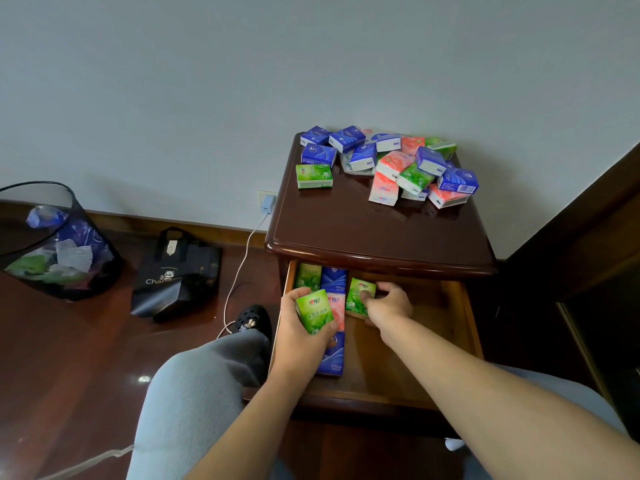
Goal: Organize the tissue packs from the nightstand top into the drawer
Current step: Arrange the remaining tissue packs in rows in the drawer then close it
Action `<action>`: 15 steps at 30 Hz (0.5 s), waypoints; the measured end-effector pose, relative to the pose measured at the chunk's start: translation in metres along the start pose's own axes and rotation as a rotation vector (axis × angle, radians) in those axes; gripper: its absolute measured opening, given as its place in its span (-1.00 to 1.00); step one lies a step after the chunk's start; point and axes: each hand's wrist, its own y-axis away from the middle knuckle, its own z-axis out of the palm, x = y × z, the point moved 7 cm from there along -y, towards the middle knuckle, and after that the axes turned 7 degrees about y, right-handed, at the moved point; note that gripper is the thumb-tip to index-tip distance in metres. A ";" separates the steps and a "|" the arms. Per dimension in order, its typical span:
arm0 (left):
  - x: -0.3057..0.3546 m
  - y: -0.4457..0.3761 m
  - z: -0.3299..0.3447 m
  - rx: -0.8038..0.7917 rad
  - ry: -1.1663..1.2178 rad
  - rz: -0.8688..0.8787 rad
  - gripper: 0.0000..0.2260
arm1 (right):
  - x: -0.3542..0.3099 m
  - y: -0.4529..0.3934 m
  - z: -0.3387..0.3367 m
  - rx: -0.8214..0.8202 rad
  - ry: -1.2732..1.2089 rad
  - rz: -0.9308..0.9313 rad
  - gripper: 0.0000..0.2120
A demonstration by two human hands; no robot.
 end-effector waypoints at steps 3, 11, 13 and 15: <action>-0.001 -0.001 -0.001 0.013 0.027 -0.012 -0.52 | 0.000 0.001 0.005 -0.037 -0.026 -0.018 -0.61; 0.002 -0.001 -0.002 0.075 0.047 -0.036 -0.78 | -0.003 0.006 -0.011 -0.127 -0.028 -0.048 -0.67; 0.006 -0.001 0.001 0.058 0.018 -0.035 -0.83 | -0.008 0.014 -0.021 -0.113 -0.001 -0.081 -0.72; 0.009 -0.002 0.004 0.043 -0.005 -0.044 -0.86 | -0.011 0.025 -0.028 -0.175 -0.035 -0.121 -0.81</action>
